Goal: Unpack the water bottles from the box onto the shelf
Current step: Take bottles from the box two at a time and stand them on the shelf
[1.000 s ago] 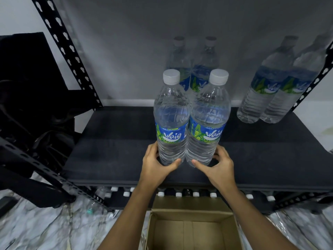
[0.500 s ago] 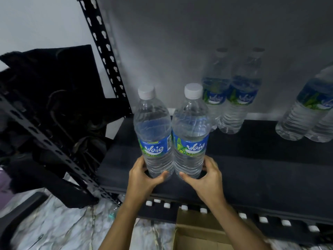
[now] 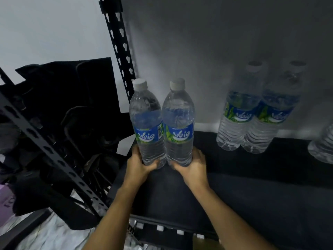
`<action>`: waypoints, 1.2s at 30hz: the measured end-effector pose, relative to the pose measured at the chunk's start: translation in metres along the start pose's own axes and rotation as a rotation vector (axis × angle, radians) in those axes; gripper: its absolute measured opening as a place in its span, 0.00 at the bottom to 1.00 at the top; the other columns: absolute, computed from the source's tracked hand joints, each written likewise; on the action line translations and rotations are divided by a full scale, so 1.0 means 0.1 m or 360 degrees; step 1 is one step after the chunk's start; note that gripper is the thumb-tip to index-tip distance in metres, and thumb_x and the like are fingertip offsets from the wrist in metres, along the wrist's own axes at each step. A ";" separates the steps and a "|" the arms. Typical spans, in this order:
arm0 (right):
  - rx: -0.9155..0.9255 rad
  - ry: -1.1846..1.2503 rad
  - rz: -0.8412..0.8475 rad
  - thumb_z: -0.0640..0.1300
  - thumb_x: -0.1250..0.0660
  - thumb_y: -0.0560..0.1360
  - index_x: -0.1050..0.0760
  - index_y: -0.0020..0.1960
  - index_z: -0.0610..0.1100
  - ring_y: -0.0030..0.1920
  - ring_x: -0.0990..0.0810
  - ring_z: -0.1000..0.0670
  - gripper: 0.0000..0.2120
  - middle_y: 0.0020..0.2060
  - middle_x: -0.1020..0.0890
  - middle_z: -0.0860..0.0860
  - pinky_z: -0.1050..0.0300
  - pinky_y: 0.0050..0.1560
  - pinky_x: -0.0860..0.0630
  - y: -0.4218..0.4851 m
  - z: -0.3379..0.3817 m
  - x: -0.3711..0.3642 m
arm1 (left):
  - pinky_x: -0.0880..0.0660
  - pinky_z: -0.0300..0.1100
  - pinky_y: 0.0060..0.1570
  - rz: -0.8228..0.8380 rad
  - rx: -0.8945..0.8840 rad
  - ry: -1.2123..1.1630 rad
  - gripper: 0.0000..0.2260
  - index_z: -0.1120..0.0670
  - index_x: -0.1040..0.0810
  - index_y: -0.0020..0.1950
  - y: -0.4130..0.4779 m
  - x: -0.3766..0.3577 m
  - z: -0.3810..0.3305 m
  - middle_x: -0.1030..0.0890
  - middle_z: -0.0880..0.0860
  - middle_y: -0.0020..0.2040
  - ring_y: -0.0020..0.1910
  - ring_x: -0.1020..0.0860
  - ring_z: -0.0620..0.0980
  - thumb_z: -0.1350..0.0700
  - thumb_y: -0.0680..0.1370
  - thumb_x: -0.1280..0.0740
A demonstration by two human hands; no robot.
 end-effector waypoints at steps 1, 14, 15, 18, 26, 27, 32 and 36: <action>-0.0016 0.0011 -0.0011 0.54 0.19 0.56 0.22 0.52 0.42 0.49 0.21 0.46 0.29 0.46 0.19 0.48 0.47 0.47 0.21 0.08 -0.02 -0.04 | 0.27 0.22 0.44 -0.0009 -0.0032 0.0032 0.35 0.58 0.31 0.66 0.08 -0.02 -0.05 0.18 0.52 0.57 0.56 0.18 0.51 0.55 0.66 0.18; -0.0141 -0.0013 0.0066 0.57 0.20 0.54 0.23 0.53 0.45 0.52 0.20 0.48 0.31 0.49 0.19 0.48 0.50 0.50 0.19 0.90 -0.13 -0.34 | 0.28 0.41 0.55 0.0092 -0.0095 0.0187 0.36 0.57 0.37 0.71 0.93 -0.26 -0.17 0.23 0.54 0.66 0.63 0.23 0.53 0.59 0.70 0.21; -0.0144 -0.0017 0.0053 0.57 0.20 0.54 0.23 0.53 0.45 0.52 0.21 0.47 0.31 0.49 0.20 0.48 0.49 0.50 0.19 0.93 -0.13 -0.35 | 0.26 0.43 0.57 0.0109 -0.0099 0.0194 0.36 0.56 0.37 0.71 0.98 -0.27 -0.14 0.24 0.53 0.65 0.63 0.23 0.52 0.58 0.70 0.21; -0.0162 -0.0020 0.0047 0.55 0.19 0.56 0.23 0.54 0.43 0.54 0.22 0.46 0.32 0.50 0.21 0.47 0.49 0.52 0.20 0.95 -0.14 -0.37 | 0.23 0.49 0.61 0.0118 -0.0124 0.0203 0.36 0.53 0.36 0.70 1.06 -0.28 -0.11 0.24 0.48 0.63 0.62 0.23 0.49 0.53 0.69 0.21; -0.0173 -0.0201 0.0135 0.54 0.19 0.58 0.26 0.59 0.40 0.58 0.25 0.44 0.35 0.54 0.21 0.44 0.53 0.54 0.23 0.86 -0.05 -0.27 | 0.33 0.37 0.60 0.0222 -0.0120 0.0242 0.36 0.57 0.39 0.75 1.01 -0.28 -0.16 0.29 0.46 0.65 0.65 0.29 0.44 0.59 0.73 0.23; -0.0166 -0.0209 0.0162 0.55 0.20 0.59 0.26 0.60 0.41 0.59 0.25 0.44 0.35 0.55 0.22 0.44 0.52 0.55 0.24 0.84 -0.02 -0.24 | 0.33 0.36 0.60 0.0236 -0.0113 0.0250 0.34 0.57 0.38 0.75 0.98 -0.27 -0.16 0.30 0.45 0.65 0.64 0.30 0.43 0.59 0.74 0.24; -0.0169 -0.0331 0.0237 0.58 0.26 0.67 0.28 0.63 0.44 0.62 0.28 0.43 0.30 0.60 0.23 0.46 0.48 0.59 0.26 0.57 0.08 -0.04 | 0.26 0.42 0.61 0.0086 -0.0116 0.0328 0.27 0.53 0.25 0.68 0.65 -0.18 -0.17 0.21 0.51 0.66 0.64 0.24 0.47 0.46 0.71 0.27; -0.0149 -0.0683 0.0466 0.58 0.34 0.75 0.31 0.69 0.46 0.65 0.31 0.44 0.27 0.65 0.27 0.48 0.48 0.64 0.30 0.31 0.18 0.09 | 0.30 0.45 0.67 0.0192 -0.0045 0.0543 0.24 0.56 0.28 0.71 0.14 -0.26 -0.25 0.26 0.56 0.68 0.68 0.27 0.55 0.49 0.78 0.30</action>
Point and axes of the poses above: each hand's wrist, its own y-axis towards the middle knuckle, its own x-axis out of the back of the hand, z = x × y, the point moved 7 cm from there along y, towards the middle knuckle
